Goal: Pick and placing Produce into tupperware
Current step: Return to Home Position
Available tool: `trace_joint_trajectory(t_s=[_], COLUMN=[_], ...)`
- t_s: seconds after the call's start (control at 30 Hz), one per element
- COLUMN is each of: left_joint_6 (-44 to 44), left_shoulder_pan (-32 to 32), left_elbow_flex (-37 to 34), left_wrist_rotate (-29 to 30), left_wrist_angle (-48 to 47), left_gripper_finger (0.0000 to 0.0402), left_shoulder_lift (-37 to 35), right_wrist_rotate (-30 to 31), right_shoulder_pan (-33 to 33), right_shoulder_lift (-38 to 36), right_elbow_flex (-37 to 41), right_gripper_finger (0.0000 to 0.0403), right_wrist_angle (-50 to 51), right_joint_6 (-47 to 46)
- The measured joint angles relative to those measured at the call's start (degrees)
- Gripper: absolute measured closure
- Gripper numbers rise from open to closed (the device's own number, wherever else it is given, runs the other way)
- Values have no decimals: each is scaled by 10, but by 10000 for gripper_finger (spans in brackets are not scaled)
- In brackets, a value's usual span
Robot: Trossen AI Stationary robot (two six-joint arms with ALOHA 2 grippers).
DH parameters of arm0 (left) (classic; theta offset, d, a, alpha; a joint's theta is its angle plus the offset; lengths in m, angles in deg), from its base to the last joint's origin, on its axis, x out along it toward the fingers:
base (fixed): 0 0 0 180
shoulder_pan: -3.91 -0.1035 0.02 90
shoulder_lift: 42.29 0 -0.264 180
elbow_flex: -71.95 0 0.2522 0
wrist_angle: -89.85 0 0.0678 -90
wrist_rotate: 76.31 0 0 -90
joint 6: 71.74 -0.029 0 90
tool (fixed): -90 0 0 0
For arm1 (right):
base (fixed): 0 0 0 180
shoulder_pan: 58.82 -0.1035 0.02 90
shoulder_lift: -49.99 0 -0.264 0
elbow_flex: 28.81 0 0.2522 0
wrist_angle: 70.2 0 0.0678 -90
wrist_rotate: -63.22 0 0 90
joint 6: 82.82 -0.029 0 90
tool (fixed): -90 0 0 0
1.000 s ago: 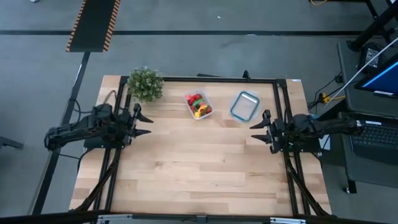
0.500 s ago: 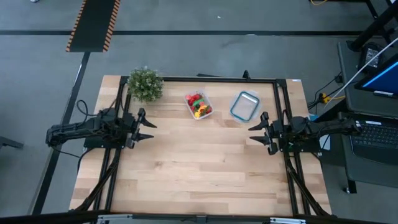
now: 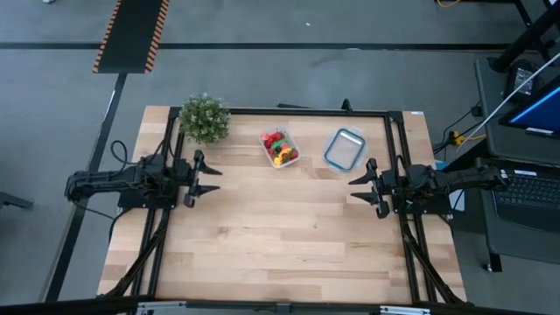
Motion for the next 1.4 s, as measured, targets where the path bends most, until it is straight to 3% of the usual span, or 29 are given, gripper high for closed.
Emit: trace_joint_trajectory(t_s=[0.4, 0.67, 1.4], left_joint_6=[-43, -54, -72], left_shoulder_pan=[42, 43, 42], left_elbow_flex=[-7, -7, -7], left_wrist_rotate=[92, 96, 101], left_wrist_angle=[2, 2, 4], left_gripper_finger=[195, 195, 195], left_shoulder_lift=[14, 24, 24], right_wrist_rotate=[0, 61, 63], right_shoulder_pan=[0, 0, 0], right_shoulder_lift=[0, 2, 5], right_elbow_flex=[0, 0, 0], right_gripper_finger=[228, 228, 228], right_wrist_angle=[14, 46, 16], right_joint_6=[-12, 27, 36])
